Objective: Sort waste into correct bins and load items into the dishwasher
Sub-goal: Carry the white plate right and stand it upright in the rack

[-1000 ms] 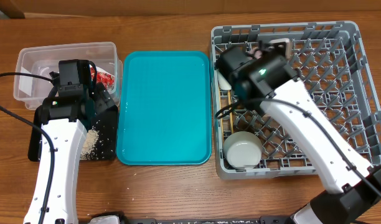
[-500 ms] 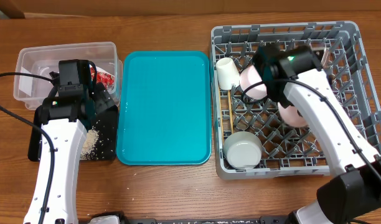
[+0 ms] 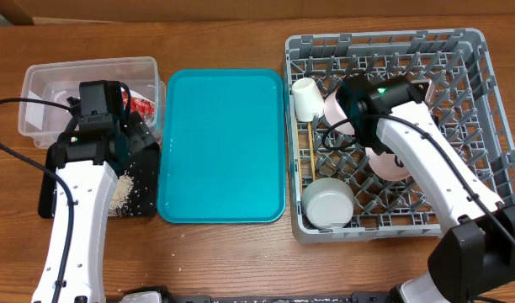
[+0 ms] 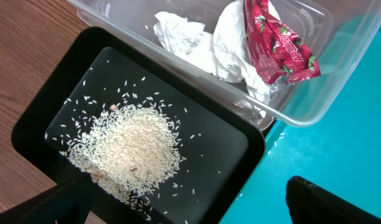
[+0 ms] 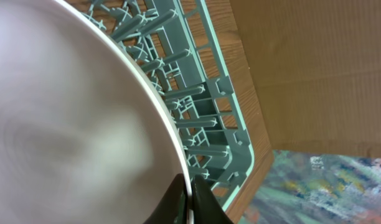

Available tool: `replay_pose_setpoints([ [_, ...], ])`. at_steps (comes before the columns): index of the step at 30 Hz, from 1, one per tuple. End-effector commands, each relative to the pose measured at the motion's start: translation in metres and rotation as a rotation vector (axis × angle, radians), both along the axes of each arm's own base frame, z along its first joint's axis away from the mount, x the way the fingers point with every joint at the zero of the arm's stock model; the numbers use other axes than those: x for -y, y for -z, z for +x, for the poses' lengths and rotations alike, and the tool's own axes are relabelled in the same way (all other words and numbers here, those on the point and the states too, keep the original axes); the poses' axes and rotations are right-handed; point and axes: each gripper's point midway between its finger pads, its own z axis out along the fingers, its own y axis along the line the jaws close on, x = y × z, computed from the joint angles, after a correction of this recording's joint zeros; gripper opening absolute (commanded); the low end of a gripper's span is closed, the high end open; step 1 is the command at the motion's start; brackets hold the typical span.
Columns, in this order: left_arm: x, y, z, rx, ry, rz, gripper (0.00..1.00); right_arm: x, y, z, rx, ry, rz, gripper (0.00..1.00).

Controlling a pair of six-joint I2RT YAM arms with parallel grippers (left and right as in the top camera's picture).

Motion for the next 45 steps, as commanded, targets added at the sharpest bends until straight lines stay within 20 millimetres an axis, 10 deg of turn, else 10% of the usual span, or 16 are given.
replay_pose_setpoints([
  [1, 0.000, -0.007, 0.002, 0.019, 0.008, 0.000, 1.00, 0.003, -0.008, 0.000, 0.035, 0.003, -0.019, 0.16],
  [19, 0.000, -0.007, 0.002, 0.019, 0.008, 0.000, 1.00, 0.005, -0.046, 0.031, 0.176, -0.054, -0.108, 0.81],
  [35, 0.000, -0.007, 0.002, 0.018, 0.008, 0.000, 1.00, -0.024, -0.017, 0.029, 0.134, -0.043, 0.160, 1.00],
  [45, 0.000, -0.007, 0.002, 0.018, 0.008, 0.000, 1.00, -0.084, 0.021, 0.035, 0.105, -0.042, 0.569, 1.00],
])
